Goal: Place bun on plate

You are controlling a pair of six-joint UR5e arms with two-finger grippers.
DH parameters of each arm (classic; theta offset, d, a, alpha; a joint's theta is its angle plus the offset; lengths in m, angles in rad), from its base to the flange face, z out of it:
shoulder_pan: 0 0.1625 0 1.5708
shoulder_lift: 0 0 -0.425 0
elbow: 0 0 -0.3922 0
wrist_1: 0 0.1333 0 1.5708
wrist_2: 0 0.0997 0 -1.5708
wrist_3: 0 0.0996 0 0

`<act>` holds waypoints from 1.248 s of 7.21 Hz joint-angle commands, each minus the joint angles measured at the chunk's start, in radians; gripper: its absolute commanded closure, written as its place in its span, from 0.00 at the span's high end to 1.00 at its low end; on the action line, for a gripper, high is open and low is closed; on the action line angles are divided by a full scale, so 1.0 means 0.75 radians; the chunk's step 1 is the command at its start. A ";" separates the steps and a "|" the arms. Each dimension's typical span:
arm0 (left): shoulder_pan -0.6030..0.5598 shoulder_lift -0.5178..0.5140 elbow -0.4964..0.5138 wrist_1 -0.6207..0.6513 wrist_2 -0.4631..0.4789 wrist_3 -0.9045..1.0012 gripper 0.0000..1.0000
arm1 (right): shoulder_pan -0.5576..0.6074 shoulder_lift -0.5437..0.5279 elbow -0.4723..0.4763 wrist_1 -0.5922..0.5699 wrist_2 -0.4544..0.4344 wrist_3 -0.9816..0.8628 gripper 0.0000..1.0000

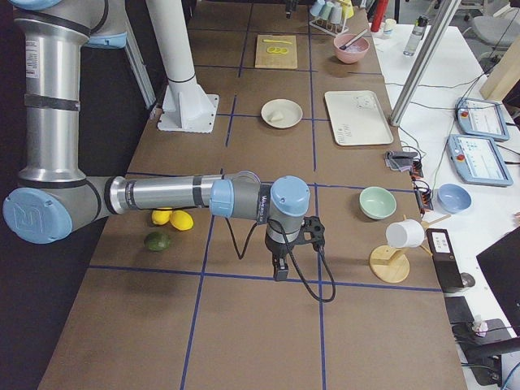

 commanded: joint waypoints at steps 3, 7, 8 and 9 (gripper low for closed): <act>-0.296 0.165 0.170 -0.014 -0.090 0.057 1.00 | 0.000 -0.002 0.000 0.000 0.002 0.000 1.00; -0.324 0.202 0.141 -0.010 -0.082 0.042 1.00 | 0.000 -0.006 0.002 0.000 0.002 0.000 1.00; -0.324 0.204 0.139 -0.010 -0.074 0.046 1.00 | 0.000 -0.006 0.004 0.000 0.002 0.000 1.00; -0.322 0.202 0.151 -0.008 -0.074 0.048 1.00 | 0.000 -0.006 0.006 0.000 0.002 0.000 1.00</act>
